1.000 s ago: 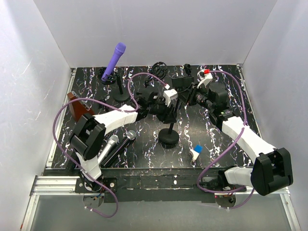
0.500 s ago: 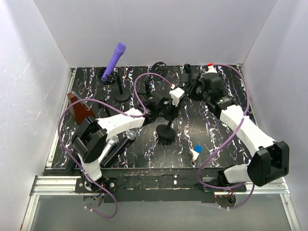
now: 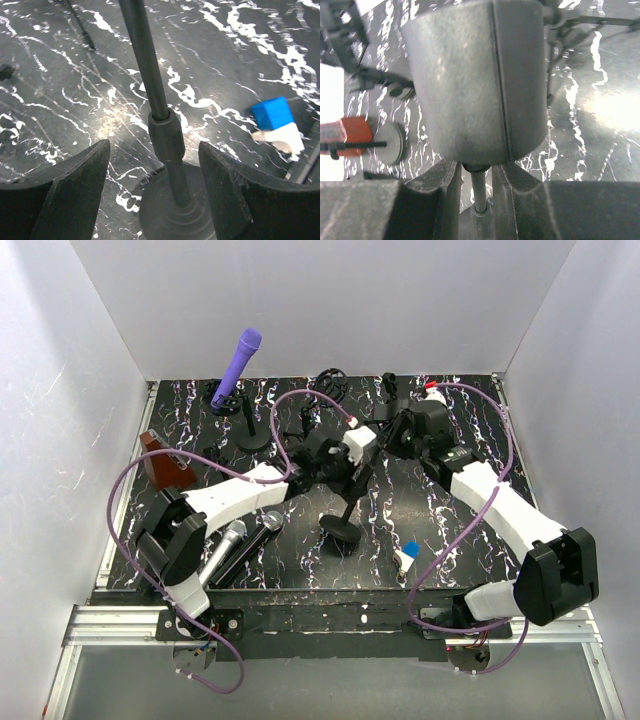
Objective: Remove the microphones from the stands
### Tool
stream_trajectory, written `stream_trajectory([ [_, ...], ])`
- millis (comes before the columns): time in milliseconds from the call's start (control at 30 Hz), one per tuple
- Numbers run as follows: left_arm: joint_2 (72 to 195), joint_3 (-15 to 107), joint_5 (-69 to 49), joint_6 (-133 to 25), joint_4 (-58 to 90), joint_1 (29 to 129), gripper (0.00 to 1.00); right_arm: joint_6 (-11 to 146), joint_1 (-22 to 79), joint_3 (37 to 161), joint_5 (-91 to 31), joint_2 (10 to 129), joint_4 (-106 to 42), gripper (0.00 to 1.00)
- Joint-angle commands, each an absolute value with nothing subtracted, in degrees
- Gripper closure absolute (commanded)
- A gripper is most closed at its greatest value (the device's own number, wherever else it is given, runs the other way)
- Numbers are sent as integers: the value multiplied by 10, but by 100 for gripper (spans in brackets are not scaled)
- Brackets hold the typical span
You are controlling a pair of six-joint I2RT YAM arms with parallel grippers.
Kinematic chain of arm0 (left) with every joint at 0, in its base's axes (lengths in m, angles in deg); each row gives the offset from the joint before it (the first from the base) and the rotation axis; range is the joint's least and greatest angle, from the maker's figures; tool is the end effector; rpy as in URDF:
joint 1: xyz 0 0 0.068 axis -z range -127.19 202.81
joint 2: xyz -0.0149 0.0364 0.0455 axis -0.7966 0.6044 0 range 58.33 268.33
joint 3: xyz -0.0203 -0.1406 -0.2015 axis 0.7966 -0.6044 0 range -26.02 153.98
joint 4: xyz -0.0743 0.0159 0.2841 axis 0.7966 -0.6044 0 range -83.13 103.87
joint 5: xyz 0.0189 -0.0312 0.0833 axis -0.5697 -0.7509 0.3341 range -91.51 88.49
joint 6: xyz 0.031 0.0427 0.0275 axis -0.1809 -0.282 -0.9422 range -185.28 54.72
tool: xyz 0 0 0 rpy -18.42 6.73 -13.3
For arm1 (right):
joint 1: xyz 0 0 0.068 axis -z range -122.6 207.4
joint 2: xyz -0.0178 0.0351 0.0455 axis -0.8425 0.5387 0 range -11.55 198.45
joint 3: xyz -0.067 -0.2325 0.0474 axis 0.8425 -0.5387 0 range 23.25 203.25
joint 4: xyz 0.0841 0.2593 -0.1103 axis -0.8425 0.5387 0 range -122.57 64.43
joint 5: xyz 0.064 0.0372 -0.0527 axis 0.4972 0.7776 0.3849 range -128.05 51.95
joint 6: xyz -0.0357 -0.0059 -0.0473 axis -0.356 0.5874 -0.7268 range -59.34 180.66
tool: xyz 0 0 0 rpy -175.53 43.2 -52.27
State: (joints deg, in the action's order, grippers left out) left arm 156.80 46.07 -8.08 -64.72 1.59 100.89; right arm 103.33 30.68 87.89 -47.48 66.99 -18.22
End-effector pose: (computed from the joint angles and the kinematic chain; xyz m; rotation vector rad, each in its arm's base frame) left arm 0.2792 -0.3185 0.2040 0.9872 2.0845 -0.5770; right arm 0.3263 0.1564 0.2812 0.3948 2.0700 0.5737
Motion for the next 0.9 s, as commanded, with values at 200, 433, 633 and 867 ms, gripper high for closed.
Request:
stream_trajectory([
  [200, 1562, 462, -473, -627, 26, 910, 37, 885, 309, 777, -201, 627, -450, 99],
  [433, 1586, 475, -512, -647, 31, 912, 48, 897, 310, 778, -244, 625, -436, 99],
  [633, 1598, 476, -482, -683, 10, 936, 73, 913, 312, 791, -288, 630, -413, 99],
  [867, 1558, 518, 76, -687, 29, 1041, 100, 1008, 297, 924, -534, 639, -180, 99],
])
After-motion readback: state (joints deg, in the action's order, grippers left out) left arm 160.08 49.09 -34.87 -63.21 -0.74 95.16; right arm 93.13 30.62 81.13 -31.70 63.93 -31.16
